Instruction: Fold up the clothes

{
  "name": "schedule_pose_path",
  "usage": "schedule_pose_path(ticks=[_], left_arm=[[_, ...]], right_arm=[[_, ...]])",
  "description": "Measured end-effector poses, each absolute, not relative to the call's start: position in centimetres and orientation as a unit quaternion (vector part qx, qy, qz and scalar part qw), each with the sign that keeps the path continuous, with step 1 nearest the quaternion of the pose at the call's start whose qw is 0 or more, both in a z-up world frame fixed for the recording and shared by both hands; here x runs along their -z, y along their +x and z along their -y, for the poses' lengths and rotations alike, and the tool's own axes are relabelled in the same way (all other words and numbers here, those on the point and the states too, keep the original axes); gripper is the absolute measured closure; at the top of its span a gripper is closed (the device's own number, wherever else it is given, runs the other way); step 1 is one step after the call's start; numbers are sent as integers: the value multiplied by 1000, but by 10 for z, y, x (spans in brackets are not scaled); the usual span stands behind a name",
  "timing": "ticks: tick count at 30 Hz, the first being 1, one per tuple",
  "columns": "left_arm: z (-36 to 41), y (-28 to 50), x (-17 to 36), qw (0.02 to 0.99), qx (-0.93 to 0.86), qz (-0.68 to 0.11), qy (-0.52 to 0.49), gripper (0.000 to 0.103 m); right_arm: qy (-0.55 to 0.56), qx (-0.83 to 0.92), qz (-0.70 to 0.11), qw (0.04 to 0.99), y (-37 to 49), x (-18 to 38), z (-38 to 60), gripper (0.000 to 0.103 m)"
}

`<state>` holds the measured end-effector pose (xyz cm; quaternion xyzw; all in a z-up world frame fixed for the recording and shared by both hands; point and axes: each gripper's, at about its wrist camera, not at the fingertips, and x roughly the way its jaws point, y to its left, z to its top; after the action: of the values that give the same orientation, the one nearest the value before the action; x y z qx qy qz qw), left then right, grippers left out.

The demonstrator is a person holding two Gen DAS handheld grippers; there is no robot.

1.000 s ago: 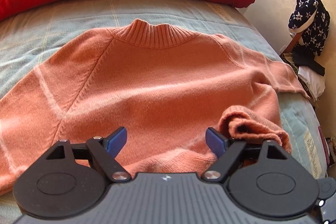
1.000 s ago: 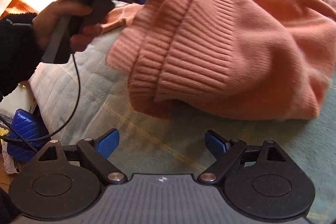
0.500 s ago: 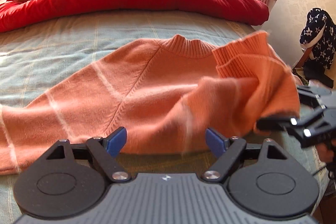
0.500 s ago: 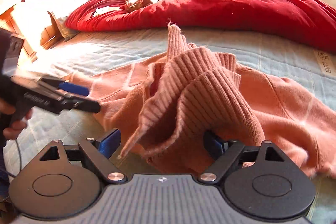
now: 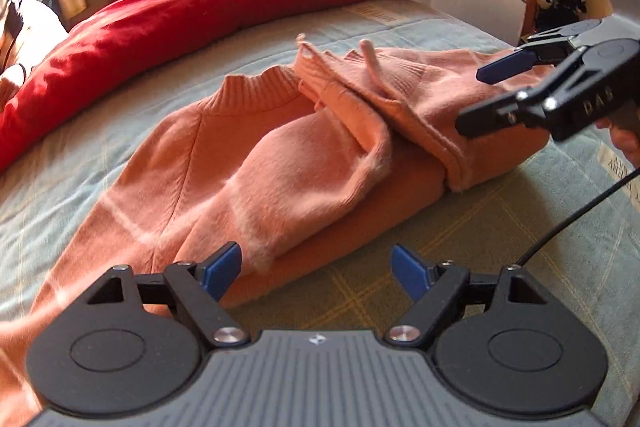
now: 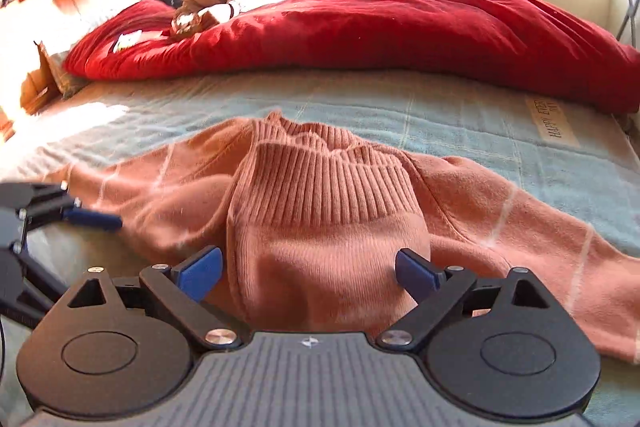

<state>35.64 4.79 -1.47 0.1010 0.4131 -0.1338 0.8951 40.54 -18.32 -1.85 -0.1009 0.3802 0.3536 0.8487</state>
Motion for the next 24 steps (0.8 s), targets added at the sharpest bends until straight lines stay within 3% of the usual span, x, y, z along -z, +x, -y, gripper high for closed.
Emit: schedule_pose_path(ticks=[6,16,19,24], left_arm=[[-18,377,18,884,166,-386,205,20],[-15,384,22,878,167,-378,243,20],[-4,393,23,883,143,-361,262,26],[-20,397,23,888,126,-372,238,23]], right_arm=[[-196,-354,-344,847,382,28,165,2],[-262,-337,-288,857,370,30,142,2],[-299,-320,-258,861,361,41,120,2],[-356,-250,-238,868,363,51,121,1]])
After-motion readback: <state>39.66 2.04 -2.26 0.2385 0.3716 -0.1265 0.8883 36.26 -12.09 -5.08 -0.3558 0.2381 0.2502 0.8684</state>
